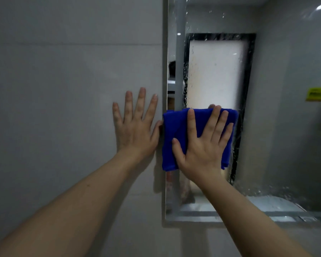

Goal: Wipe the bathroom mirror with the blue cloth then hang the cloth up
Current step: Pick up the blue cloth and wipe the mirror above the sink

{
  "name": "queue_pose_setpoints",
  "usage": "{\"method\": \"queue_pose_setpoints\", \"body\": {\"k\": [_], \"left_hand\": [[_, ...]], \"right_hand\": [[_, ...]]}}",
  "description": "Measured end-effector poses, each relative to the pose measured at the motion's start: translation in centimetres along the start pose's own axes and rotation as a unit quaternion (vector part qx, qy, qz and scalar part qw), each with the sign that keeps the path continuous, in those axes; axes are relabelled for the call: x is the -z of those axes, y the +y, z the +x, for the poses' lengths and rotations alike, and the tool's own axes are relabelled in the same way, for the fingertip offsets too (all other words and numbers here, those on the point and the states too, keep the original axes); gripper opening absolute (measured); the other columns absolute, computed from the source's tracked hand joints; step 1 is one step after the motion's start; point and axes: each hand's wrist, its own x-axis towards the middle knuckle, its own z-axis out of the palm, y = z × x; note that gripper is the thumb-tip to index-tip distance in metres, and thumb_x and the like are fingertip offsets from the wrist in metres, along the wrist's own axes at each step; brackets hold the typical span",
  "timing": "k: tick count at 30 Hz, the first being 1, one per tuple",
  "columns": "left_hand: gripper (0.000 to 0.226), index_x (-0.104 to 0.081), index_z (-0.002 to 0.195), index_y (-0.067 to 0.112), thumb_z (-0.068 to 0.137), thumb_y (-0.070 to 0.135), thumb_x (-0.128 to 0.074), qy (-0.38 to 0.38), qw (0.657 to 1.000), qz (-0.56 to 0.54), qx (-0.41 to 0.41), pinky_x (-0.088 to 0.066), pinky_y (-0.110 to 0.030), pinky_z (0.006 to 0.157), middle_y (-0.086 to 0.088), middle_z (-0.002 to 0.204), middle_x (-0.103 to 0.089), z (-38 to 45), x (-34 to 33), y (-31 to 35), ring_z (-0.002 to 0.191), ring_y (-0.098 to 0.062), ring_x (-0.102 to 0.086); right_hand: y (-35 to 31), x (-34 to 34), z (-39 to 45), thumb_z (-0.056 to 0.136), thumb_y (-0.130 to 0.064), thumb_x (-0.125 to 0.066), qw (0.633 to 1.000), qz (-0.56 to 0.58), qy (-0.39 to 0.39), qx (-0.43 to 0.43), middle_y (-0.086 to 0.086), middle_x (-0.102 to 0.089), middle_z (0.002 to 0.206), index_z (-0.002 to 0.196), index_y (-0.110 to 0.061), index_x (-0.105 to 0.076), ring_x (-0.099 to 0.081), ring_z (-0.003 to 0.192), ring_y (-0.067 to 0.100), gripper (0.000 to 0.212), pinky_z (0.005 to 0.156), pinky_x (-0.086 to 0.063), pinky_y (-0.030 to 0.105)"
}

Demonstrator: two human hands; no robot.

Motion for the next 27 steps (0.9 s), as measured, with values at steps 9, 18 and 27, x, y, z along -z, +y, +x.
{"method": "queue_pose_setpoints", "body": {"k": [9,18,27], "left_hand": [[0.071,0.008,0.162,0.026,0.103,0.056,-0.014,0.004,0.999,0.032,-0.003,-0.003,-0.064,0.123,-0.008,0.171,0.01,-0.3,-0.6,0.1,0.157,-0.035,0.009],[0.061,-0.037,0.154,0.021,0.099,0.046,-0.036,0.06,0.998,0.002,-0.017,-0.023,-0.065,0.118,-0.014,0.158,-0.04,2.9,1.7,-1.0,0.147,-0.036,-0.03],[0.065,-0.008,0.162,0.032,0.101,0.053,-0.015,0.056,0.998,0.004,-0.007,-0.003,-0.057,0.125,-0.001,0.172,-0.005,16.2,6.8,-1.5,0.158,-0.028,-0.001]], "right_hand": [[-1.1,-0.1,1.7,0.089,-0.083,-0.038,0.999,-0.003,0.016,-0.034,0.031,0.003,0.168,0.166,-0.026,-0.015,0.004,0.155,0.051,0.098,0.12,-0.004,0.073],[-1.5,1.4,7.8,0.09,-0.083,-0.034,0.999,-0.013,0.039,-0.02,0.032,-0.001,0.168,0.165,-0.029,-0.015,0.002,0.156,0.049,0.095,0.122,-0.005,0.07],[-1.8,3.6,15.6,0.089,-0.086,-0.021,0.999,-0.022,0.04,-0.025,0.029,0.009,0.168,0.166,-0.032,-0.006,0.008,0.156,0.046,0.095,0.124,-0.001,0.066]]}}
